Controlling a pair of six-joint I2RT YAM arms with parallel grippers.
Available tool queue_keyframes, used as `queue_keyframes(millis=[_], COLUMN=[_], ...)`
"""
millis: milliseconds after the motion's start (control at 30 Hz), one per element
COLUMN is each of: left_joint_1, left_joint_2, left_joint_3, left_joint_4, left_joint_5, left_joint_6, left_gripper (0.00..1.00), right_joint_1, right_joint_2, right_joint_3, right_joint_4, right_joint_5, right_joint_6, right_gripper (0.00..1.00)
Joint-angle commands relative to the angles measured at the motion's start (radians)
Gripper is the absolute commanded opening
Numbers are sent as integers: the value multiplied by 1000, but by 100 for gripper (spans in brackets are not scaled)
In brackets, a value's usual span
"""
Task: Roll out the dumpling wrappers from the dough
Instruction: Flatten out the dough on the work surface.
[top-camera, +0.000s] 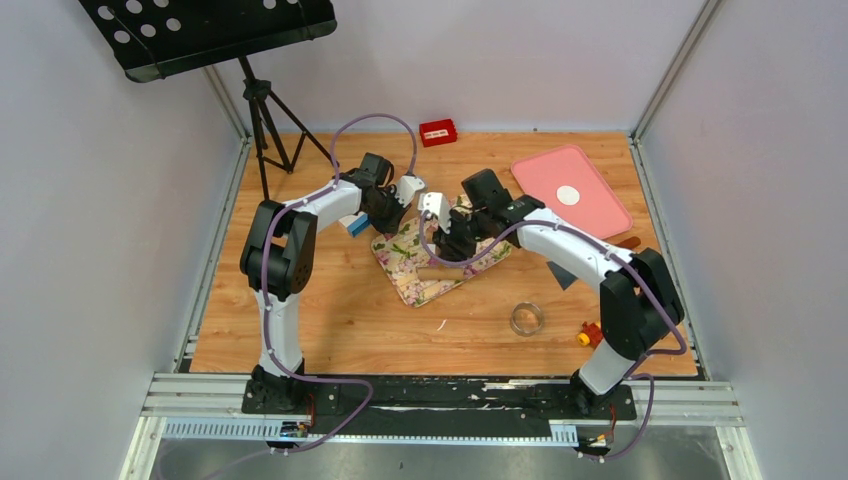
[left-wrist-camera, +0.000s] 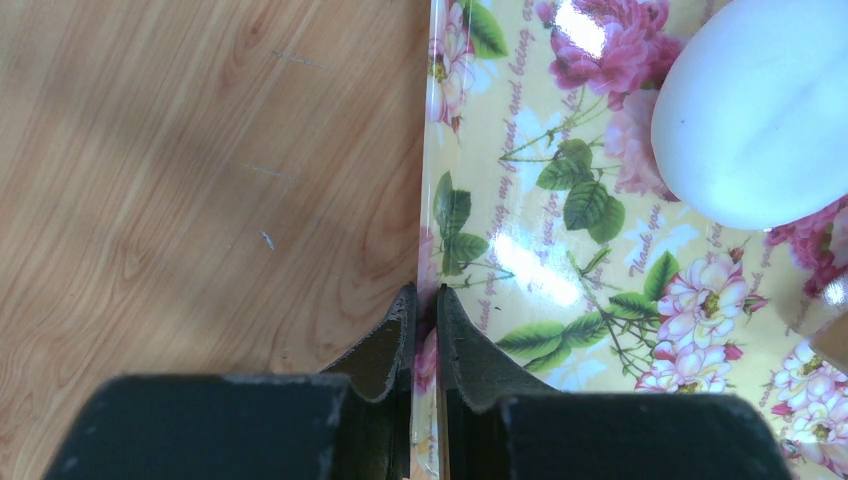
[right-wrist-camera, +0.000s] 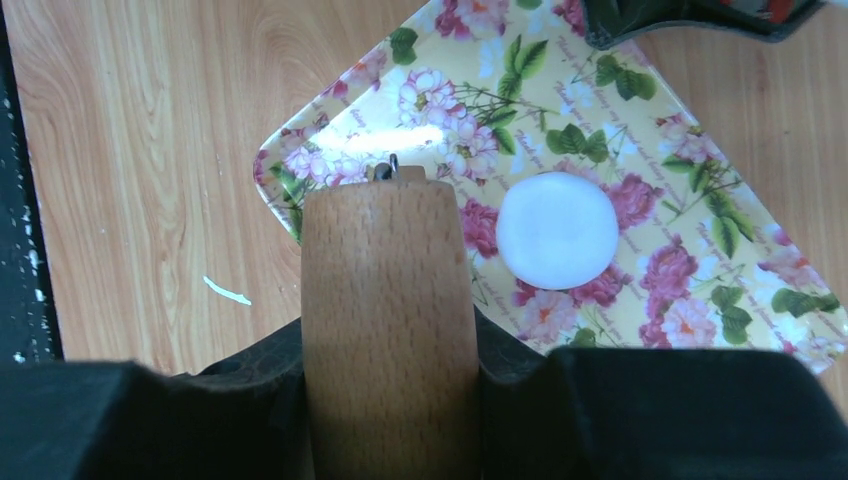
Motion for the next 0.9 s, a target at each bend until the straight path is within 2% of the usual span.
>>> queue_keyframes(millis=[0,267,500,867], left_joint_1=[-2,-2,-2,-2], left_joint_2=[70,71,70,72], left_joint_3=[-27,-26,-26,-24], left_joint_4=[-72,-74,-73,-75], left_joint_5=[-69,-68,-66,-64], left_joint_6=[0,2,3,5], left_gripper=[0,0,0,0], right_joint_1=[-23,-24,-26,-25], right_joint_2=[-81,-39,61,107], right_joint_3=[132,182,196,163], right_joint_4=[9,103,133,134], right_joint_5=[-30,94,96,141], right_joint_6=[104,105,76,12], right_gripper=[0,0,0,0])
